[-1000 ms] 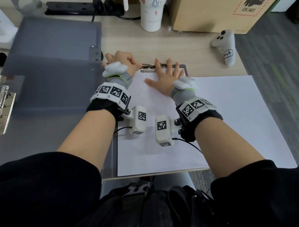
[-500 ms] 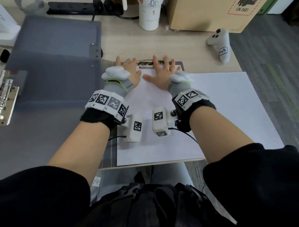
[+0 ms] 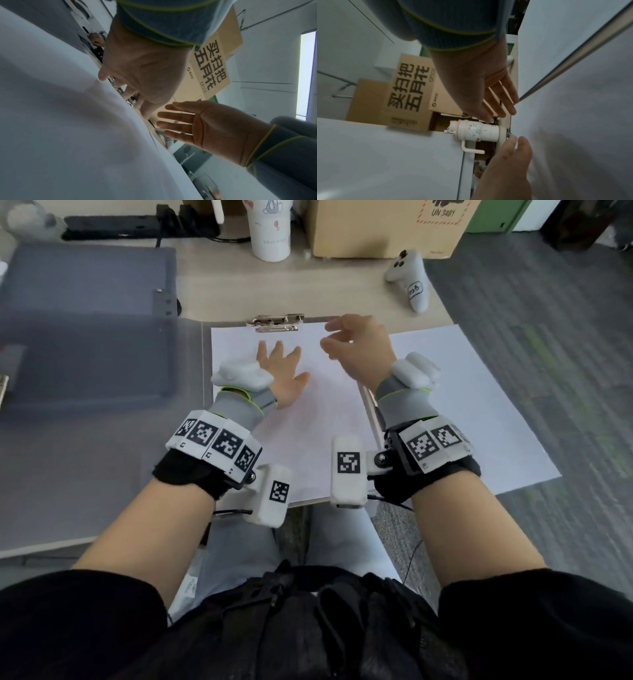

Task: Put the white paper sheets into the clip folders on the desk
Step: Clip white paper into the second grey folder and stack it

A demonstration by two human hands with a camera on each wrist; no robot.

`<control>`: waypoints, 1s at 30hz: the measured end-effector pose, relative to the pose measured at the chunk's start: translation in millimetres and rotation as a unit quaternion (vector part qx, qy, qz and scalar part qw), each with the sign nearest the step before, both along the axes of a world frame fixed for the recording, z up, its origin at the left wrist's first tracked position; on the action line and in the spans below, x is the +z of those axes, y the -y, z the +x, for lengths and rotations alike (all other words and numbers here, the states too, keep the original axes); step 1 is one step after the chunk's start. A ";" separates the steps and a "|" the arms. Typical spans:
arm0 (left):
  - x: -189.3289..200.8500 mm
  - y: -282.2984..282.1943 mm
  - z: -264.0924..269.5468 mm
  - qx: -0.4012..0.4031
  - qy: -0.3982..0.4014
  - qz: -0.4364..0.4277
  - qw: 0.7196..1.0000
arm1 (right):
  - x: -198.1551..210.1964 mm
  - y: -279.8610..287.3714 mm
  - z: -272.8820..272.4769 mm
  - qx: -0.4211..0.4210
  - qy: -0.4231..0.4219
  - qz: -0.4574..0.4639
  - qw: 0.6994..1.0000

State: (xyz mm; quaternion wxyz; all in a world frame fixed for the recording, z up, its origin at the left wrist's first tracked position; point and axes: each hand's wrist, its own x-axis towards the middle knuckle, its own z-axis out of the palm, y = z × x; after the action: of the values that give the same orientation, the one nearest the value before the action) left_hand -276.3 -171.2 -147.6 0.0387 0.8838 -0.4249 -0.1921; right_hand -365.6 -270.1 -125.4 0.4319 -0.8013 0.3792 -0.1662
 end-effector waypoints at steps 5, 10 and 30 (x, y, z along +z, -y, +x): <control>10.9 9.4 -51.3 -0.073 -0.028 0.001 0.997 | -0.4 0.1 -56.5 -0.050 -0.021 -0.005 0.999; -11.1 31.9 -83.2 -0.099 0.001 -0.005 0.995 | -5.0 7.3 -107.5 -0.123 -0.041 -0.008 0.991; -24.5 38.2 -97.5 -0.092 -0.005 0.023 0.995 | -29.5 58.7 -192.3 -0.297 -0.210 -0.095 0.927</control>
State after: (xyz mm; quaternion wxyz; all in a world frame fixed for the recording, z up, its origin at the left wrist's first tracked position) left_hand -373.8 -209.4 -172.1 0.0026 0.8406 -0.4998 -0.2090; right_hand -557.9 -328.9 -154.9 0.1951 -0.7056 0.6645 -0.1503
